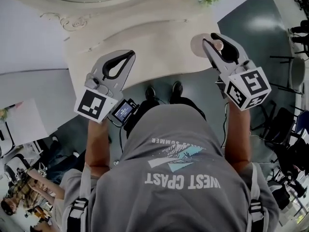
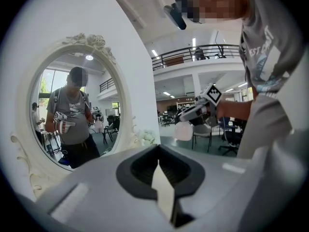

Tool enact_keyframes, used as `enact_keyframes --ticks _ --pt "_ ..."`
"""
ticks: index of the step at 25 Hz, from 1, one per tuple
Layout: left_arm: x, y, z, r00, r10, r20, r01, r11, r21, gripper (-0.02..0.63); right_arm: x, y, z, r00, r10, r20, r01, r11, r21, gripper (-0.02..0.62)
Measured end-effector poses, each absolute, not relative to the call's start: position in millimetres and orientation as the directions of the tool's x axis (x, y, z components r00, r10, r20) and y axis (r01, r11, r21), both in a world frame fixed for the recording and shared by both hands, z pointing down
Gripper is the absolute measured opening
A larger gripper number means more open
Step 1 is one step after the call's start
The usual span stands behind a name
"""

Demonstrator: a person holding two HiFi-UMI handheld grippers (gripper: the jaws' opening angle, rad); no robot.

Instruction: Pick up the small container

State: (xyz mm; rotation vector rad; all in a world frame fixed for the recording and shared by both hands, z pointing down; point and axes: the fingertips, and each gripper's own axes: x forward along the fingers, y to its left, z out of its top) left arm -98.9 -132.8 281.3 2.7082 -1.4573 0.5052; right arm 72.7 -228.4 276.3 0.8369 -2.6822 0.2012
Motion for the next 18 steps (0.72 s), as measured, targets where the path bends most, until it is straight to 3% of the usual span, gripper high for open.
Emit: enact_keyframes --ticks 18 --pt "-74.6 -114.5 239.0 0.525 -0.805 0.276 -0.804 -0.576 -0.149 0.003 109.5 -199.9 208.9 -0.76 -0.59 0.274 -0.616 0.787 -0.014 0.129"
